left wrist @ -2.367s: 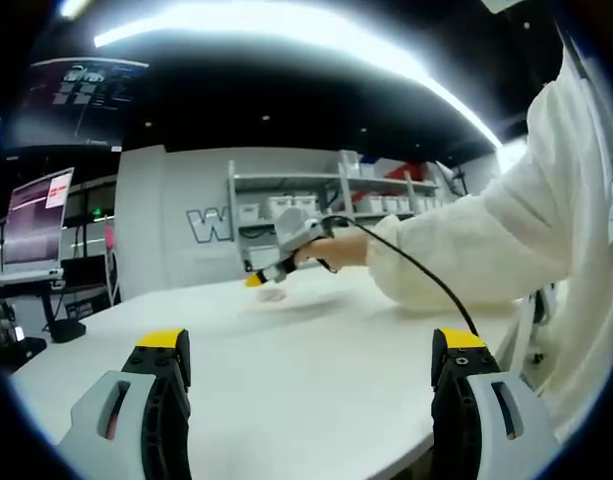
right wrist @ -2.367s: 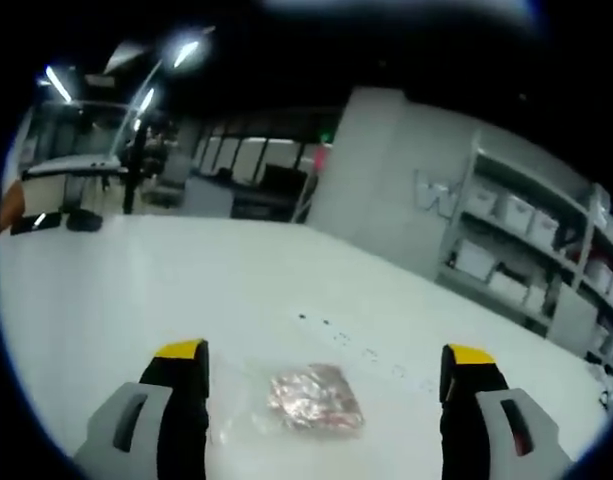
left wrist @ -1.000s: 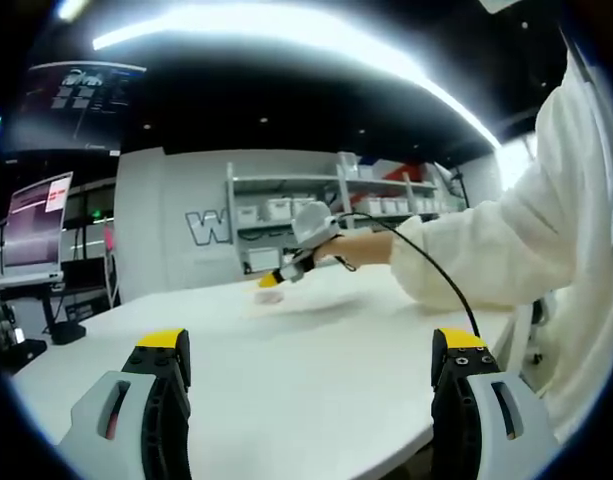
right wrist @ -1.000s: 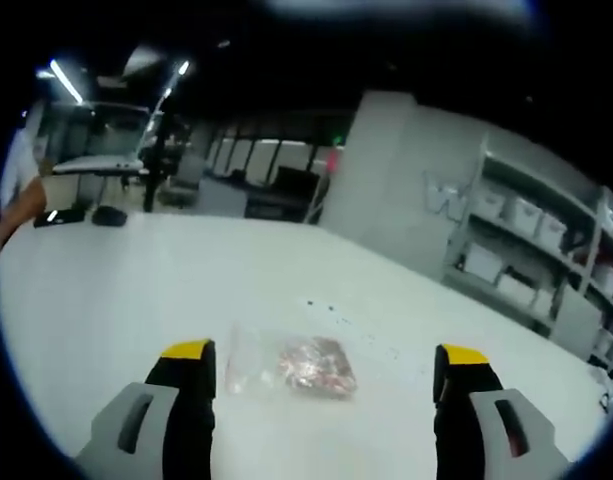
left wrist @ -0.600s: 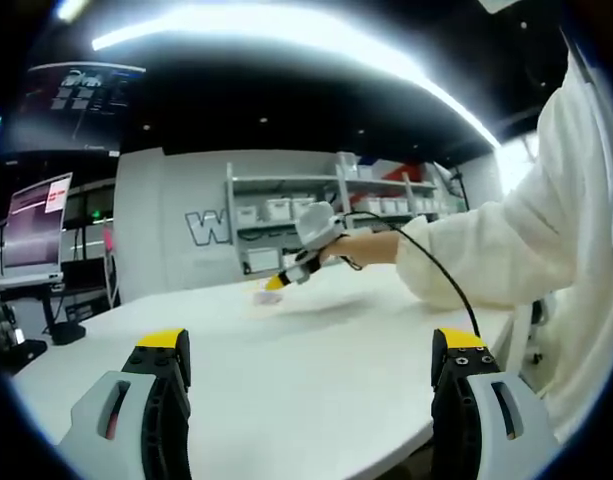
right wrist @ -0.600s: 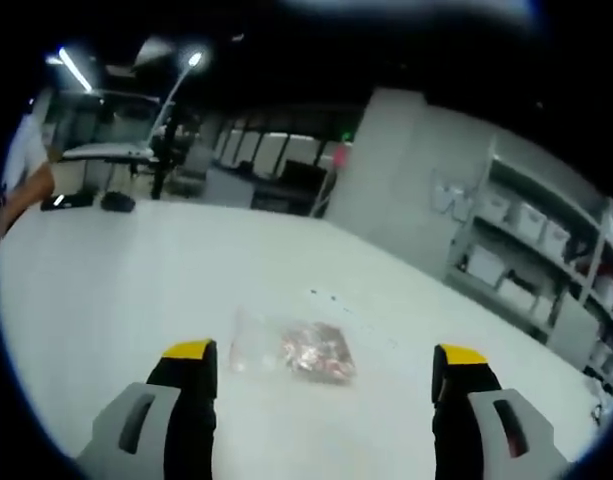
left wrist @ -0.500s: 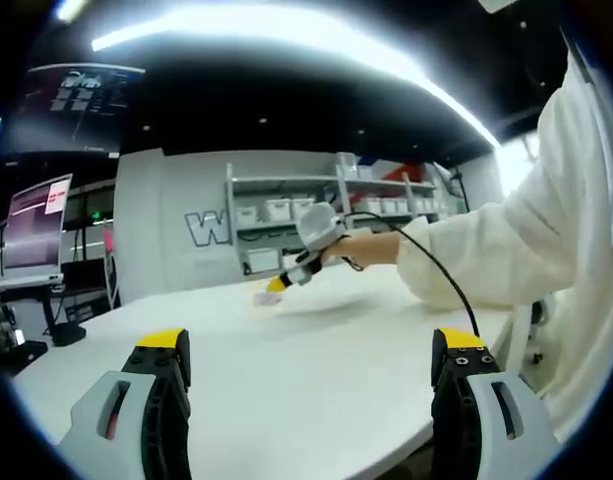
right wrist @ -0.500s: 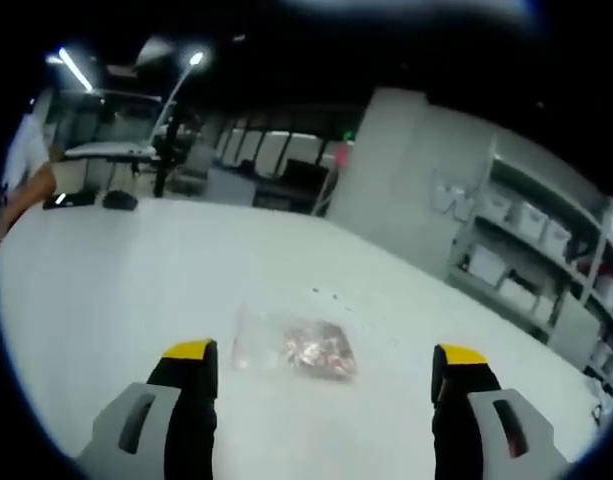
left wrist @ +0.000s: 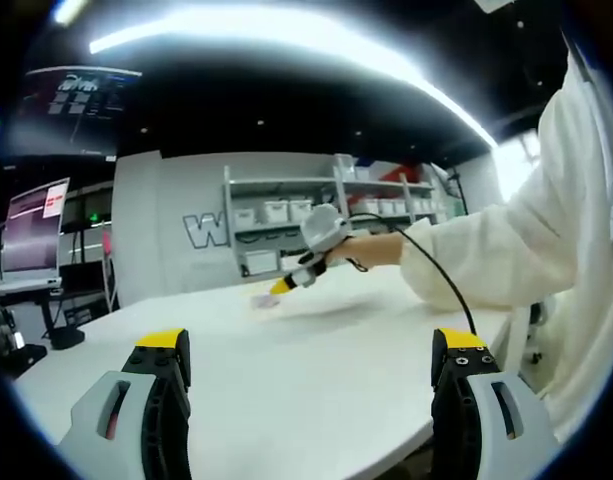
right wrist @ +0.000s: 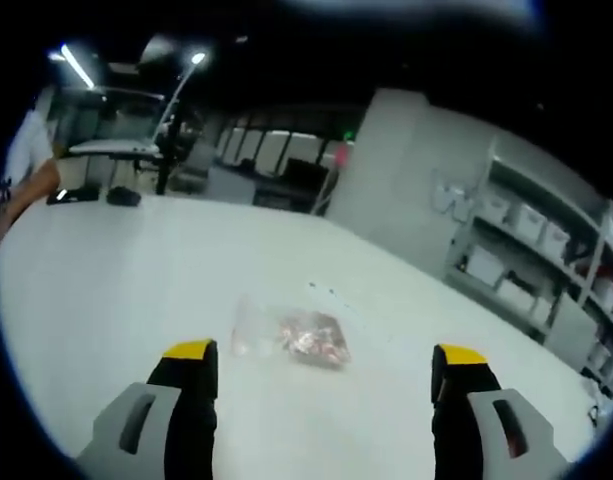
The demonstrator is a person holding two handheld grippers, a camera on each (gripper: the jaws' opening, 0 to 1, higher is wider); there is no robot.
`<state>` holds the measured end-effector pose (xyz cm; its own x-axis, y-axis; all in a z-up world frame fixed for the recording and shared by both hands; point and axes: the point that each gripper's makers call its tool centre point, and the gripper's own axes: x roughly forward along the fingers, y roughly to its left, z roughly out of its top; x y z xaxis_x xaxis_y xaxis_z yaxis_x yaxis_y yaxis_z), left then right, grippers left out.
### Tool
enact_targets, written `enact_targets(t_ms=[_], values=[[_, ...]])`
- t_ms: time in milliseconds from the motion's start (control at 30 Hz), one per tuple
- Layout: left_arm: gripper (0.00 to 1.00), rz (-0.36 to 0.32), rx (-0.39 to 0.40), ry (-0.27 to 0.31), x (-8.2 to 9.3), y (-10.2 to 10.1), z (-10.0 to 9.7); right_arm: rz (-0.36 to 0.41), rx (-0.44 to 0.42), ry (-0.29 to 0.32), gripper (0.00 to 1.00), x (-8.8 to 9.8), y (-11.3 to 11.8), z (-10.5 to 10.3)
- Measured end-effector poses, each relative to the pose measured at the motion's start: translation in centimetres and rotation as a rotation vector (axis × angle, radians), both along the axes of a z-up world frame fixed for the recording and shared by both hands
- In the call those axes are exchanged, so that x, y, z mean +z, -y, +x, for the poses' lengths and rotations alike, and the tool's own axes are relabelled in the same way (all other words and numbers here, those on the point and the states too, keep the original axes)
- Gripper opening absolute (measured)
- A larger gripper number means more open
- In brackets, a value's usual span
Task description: Open the resealable bag by pulling the two sides of the seal apart until the entire bag opening is separated and visibly accessible.
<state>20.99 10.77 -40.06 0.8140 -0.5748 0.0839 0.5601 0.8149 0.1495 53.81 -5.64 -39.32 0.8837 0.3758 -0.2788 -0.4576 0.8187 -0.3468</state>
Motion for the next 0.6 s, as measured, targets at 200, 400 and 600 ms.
enact_targets(t_ms=[200, 400, 600], values=[[0.99, -0.014, 0.001, -0.002, 0.1, -0.2, -0.1, -0.004, 0.011, 0.006, 0.89, 0.2, 0.0, -0.6], [0.99, -0.016, 0.002, 0.002, 0.2, -0.3, -0.3, -0.018, 0.012, 0.005, 0.89, 0.0, 0.3, -1.1], [0.99, -0.012, 0.005, 0.005, 0.2, -0.4, -0.5, -0.018, 0.015, 0.005, 0.89, -0.1, 0.4, -1.6]])
